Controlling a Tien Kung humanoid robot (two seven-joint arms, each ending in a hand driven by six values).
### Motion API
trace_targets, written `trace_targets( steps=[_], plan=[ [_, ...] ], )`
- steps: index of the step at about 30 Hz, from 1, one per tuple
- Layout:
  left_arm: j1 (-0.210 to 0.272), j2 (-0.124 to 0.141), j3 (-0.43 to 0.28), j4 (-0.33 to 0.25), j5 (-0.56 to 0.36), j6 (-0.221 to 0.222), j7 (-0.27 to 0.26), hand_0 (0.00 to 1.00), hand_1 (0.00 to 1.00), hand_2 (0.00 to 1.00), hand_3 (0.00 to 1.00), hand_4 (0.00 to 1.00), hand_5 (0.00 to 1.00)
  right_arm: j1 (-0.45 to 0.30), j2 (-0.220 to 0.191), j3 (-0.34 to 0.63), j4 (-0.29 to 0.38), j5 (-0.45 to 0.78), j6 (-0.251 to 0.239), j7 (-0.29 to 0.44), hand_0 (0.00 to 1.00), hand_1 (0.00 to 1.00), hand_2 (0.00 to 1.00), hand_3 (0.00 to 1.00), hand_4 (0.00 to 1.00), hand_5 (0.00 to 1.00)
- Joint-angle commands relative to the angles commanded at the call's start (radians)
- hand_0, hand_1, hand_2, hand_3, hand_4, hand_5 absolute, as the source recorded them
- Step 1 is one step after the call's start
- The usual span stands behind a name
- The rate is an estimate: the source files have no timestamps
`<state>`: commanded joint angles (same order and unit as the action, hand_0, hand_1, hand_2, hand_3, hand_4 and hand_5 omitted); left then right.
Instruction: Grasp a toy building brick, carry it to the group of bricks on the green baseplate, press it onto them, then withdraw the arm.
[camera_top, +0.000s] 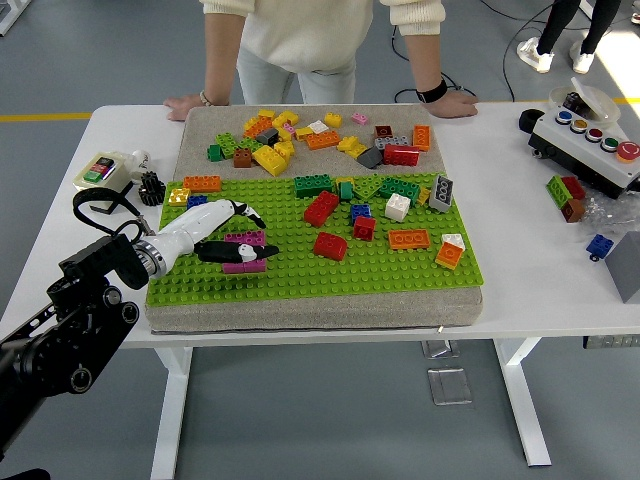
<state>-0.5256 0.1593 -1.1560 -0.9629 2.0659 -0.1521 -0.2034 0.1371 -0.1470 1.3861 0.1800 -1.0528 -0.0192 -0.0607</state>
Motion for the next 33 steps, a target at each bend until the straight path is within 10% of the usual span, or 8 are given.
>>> trace_targets(
  steps=[33],
  plan=[
    [0.010, 0.002, 0.003, 0.019, 0.026, -0.015, -0.003, 0.994, 0.868, 0.811, 0.687, 0.998, 0.848, 0.003, -0.002, 0.008, 0.000, 0.002, 0.003, -0.001, 0.752, 0.673, 0.726, 0.663, 0.922, 0.488]
  ],
)
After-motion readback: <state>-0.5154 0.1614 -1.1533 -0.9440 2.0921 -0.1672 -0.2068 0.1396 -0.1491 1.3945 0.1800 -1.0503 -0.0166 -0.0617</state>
